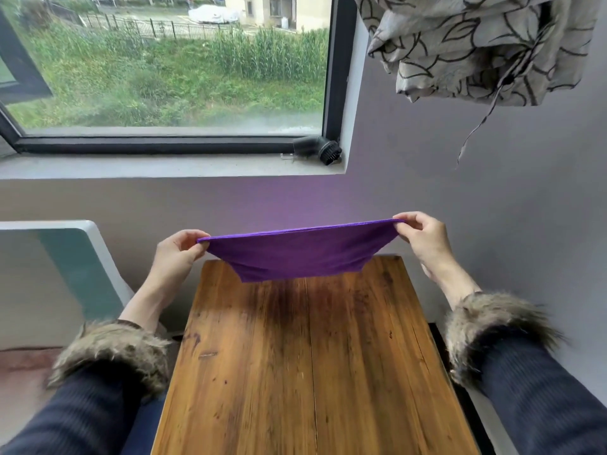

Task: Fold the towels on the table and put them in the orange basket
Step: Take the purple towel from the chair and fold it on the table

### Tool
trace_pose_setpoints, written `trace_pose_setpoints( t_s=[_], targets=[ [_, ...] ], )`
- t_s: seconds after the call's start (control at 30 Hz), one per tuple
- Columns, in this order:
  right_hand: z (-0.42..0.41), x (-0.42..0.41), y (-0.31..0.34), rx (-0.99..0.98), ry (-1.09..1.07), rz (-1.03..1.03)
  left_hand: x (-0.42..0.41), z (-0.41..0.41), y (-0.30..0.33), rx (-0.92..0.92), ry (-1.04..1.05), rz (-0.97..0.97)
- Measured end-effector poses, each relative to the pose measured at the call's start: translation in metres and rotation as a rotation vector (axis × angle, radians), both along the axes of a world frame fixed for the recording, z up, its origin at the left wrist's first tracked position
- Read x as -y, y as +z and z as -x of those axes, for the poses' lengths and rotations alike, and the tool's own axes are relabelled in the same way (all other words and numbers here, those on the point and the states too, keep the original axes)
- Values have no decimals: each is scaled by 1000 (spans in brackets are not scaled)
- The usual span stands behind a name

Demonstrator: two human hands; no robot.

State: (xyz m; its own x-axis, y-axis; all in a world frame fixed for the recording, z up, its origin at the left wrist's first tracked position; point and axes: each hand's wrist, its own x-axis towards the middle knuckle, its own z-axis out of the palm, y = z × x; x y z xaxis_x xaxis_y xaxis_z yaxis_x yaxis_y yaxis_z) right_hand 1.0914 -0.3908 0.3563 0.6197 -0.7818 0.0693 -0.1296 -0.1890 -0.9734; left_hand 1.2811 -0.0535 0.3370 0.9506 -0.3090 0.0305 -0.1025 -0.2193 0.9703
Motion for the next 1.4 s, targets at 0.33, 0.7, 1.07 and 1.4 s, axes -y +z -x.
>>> trace_pose_setpoints(
  t_s=[0.33,0.7,1.07,1.4],
  targets=[
    [128,-61,-137,-672,190,-85,-74,111,-132,-481,-185,-357],
    [175,-92,-183,-649,117,-595,-97,169,-176,-799,-221,-284],
    [120,-58,-223,-489,-26,-519,-49,100,-208,-589,-69,-288],
    [83,-31,-291,-582,-88,-397,-14,70,-264,-543,50,-333]
  ],
)
